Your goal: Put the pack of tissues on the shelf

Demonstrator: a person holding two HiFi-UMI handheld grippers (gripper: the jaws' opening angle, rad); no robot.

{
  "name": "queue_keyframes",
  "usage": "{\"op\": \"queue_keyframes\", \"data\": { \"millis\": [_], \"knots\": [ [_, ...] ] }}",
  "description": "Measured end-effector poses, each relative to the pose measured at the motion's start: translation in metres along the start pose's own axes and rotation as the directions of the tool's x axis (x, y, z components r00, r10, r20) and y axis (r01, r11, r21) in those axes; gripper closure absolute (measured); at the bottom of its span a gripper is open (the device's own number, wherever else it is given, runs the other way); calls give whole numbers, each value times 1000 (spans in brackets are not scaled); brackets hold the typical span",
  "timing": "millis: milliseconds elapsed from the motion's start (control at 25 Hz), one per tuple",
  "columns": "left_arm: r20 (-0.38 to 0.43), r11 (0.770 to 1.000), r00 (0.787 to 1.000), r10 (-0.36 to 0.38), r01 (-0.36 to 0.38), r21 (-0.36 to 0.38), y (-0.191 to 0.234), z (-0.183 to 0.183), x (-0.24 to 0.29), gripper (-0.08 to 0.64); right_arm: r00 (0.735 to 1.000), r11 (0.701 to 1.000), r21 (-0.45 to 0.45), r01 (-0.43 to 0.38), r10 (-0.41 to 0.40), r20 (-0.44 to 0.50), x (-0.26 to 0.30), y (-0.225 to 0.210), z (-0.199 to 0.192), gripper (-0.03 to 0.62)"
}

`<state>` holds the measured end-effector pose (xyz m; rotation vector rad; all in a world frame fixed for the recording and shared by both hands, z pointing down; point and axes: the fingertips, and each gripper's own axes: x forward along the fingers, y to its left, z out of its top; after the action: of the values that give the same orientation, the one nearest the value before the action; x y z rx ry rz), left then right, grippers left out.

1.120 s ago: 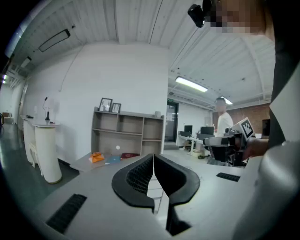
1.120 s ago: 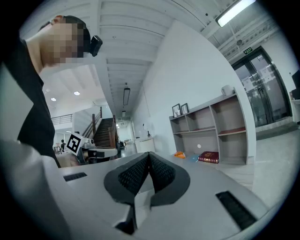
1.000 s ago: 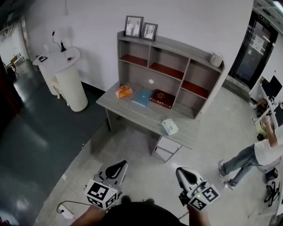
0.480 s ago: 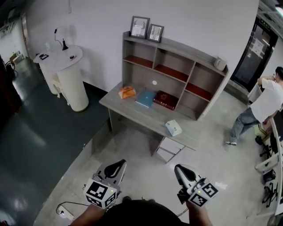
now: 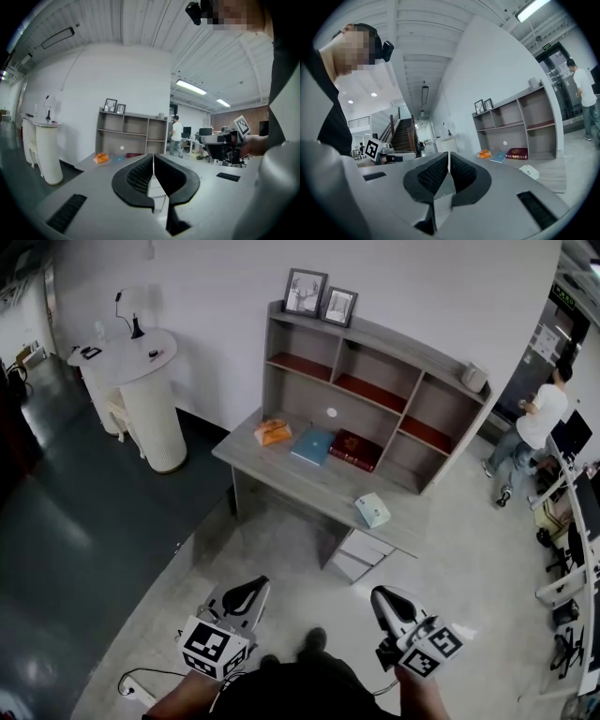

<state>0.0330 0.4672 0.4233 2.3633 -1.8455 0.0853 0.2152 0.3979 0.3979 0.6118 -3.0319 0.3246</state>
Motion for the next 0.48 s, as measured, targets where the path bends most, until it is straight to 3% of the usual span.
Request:
{"op": "queue_keyframes", "data": {
  "millis": [480],
  "knots": [
    [-42, 1000, 999, 0, 0, -4, 27, 5, 81, 538, 1000, 999, 42, -11, 11, 8, 42, -78, 4, 572]
  ]
}}
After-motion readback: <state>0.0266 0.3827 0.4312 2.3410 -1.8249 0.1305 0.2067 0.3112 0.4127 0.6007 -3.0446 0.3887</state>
